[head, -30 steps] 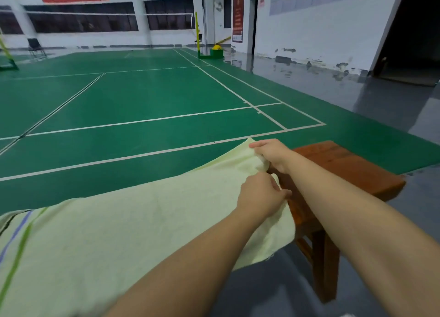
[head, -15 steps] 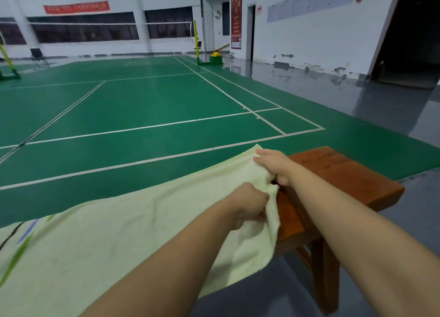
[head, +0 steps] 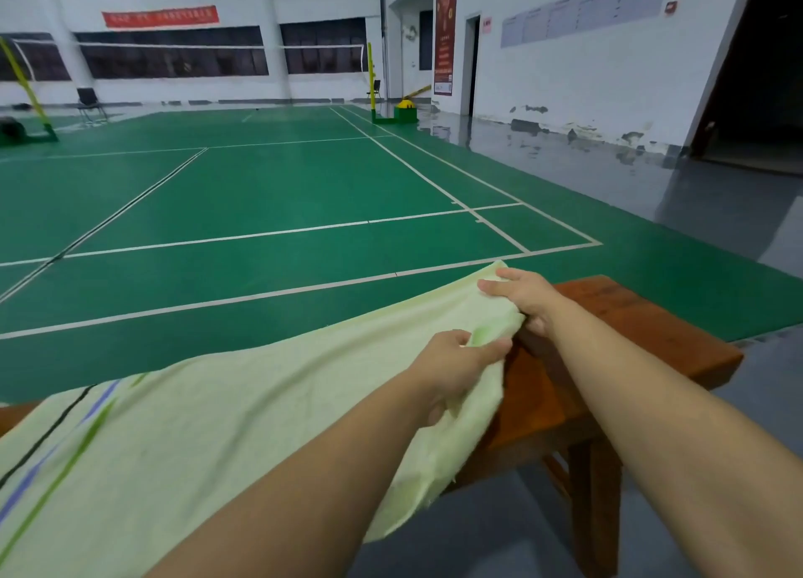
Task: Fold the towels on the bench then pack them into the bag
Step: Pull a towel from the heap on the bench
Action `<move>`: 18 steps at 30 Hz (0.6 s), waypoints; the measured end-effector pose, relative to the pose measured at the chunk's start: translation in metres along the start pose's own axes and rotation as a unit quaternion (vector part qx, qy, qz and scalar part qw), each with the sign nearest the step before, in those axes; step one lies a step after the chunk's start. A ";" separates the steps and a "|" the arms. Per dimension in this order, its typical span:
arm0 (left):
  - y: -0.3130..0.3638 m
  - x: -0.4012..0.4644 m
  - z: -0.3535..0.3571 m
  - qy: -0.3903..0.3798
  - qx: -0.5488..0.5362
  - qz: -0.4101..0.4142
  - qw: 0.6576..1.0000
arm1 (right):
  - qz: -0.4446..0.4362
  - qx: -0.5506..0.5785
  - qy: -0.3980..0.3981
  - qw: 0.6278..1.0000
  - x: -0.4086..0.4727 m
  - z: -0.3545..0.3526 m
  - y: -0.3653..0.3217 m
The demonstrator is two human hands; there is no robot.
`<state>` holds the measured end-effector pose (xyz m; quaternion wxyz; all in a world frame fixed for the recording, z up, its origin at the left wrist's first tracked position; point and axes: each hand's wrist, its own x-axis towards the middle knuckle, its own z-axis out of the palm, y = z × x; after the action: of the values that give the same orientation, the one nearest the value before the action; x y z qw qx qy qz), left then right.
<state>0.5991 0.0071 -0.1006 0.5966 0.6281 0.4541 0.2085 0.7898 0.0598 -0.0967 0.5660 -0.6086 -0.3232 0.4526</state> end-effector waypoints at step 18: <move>0.045 -0.063 -0.018 -0.089 -0.225 -0.001 0.970 | -0.062 -0.162 0.044 0.984 -0.028 0.019 -0.086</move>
<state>0.5674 -0.0283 -0.0369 0.7608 0.4929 0.3412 0.2484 0.7718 0.0546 -0.0061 0.5008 -0.6902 -0.4039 0.3313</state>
